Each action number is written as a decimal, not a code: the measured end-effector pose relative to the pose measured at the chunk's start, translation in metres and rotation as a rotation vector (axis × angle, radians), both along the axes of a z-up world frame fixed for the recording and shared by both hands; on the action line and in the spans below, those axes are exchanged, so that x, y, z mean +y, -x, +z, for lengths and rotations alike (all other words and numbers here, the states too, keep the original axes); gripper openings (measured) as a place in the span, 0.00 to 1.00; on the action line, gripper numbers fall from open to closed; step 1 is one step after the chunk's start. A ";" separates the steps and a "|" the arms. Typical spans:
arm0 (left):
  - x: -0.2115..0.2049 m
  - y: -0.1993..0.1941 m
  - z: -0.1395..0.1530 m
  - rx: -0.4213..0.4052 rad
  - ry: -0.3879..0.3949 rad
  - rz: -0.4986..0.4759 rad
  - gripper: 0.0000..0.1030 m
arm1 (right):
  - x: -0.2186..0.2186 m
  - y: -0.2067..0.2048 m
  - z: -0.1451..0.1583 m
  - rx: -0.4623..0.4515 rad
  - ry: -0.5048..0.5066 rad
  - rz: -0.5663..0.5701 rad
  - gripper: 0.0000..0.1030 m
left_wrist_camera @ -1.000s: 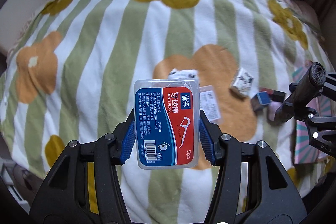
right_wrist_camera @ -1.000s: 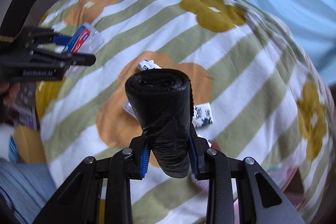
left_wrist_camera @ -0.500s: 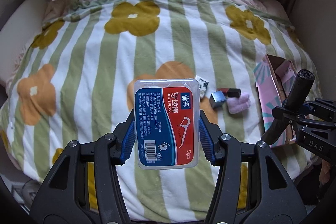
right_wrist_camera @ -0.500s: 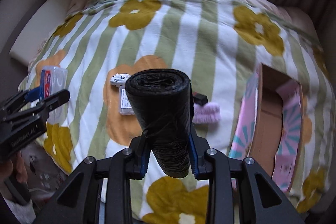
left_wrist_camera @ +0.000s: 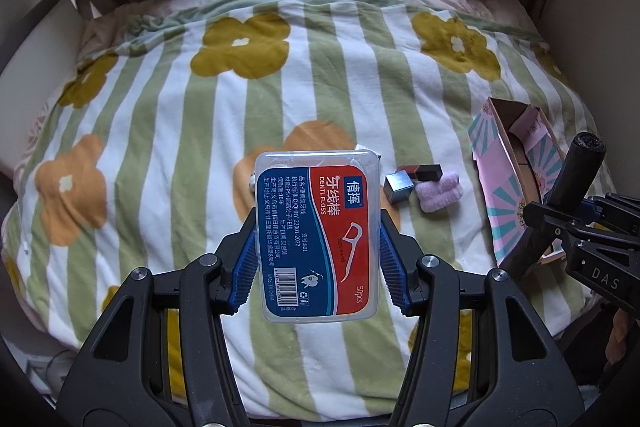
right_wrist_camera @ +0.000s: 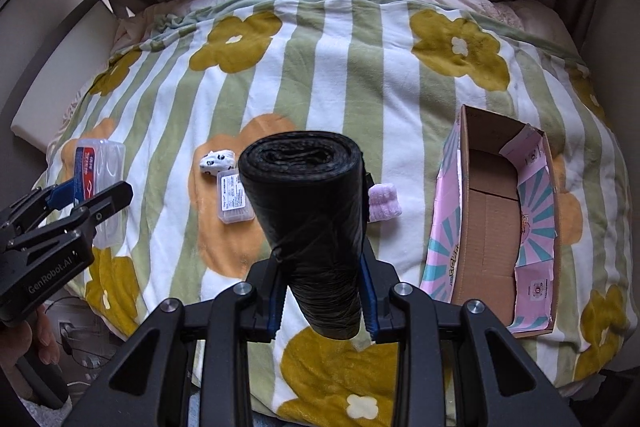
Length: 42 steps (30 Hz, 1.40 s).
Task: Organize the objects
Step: 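Carry the floss box and black bag toward the cardboard box with both tools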
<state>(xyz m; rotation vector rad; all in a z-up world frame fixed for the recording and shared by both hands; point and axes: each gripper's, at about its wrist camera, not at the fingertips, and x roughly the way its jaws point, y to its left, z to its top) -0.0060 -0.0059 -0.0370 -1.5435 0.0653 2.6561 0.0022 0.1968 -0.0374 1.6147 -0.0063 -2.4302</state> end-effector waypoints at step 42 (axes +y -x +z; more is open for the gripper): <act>0.383 0.188 -0.123 -0.197 0.001 -0.738 0.49 | 0.222 0.072 -0.131 -0.275 -0.020 -0.416 0.28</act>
